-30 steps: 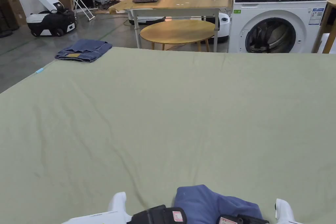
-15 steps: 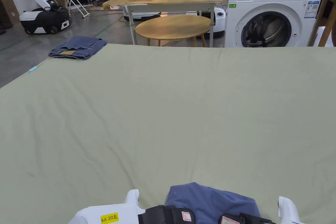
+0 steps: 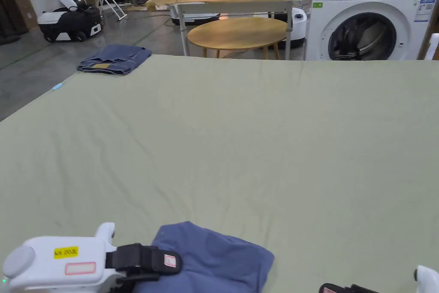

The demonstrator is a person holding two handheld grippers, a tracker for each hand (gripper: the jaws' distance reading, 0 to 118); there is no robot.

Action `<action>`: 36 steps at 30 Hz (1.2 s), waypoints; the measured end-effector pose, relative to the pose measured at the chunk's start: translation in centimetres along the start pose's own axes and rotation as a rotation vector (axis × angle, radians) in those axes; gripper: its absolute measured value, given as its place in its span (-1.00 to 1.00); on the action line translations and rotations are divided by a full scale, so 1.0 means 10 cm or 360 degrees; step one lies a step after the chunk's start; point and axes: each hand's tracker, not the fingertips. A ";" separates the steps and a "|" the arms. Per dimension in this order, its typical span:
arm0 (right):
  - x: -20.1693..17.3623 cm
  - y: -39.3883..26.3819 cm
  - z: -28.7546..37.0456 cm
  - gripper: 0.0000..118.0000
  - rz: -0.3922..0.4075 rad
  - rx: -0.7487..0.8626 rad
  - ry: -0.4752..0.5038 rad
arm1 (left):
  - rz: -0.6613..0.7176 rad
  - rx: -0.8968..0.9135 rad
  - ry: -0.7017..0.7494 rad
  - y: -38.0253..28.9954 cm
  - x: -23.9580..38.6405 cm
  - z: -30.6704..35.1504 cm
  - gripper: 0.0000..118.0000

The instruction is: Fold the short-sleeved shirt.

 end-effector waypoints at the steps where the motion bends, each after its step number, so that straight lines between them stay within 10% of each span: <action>1: -0.04 0.00 0.00 -1.00 0.0008 0.0007 0.0005 | -0.0004 0.0006 0.0027 0.10 -0.05 0.14 -0.38; 24: -0.51 -0.13 0.27 -1.00 0.0134 0.0027 -0.0095 | -0.0104 0.0513 0.0834 0.39 -0.16 2.42 -0.23; 28: -0.62 -0.16 0.52 -1.00 0.0203 0.0077 -0.0039 | -0.0222 0.0645 0.0789 0.22 0.06 2.51 0.41; 33: -0.74 -0.19 0.53 -1.00 0.0274 0.0064 -0.0041 | 0.0045 0.0879 0.0517 0.33 -0.09 2.36 0.41; 36: -0.83 -0.25 0.52 -1.00 0.0278 0.0116 -0.0014 | 0.0048 0.0992 0.0763 0.36 -0.02 2.46 0.41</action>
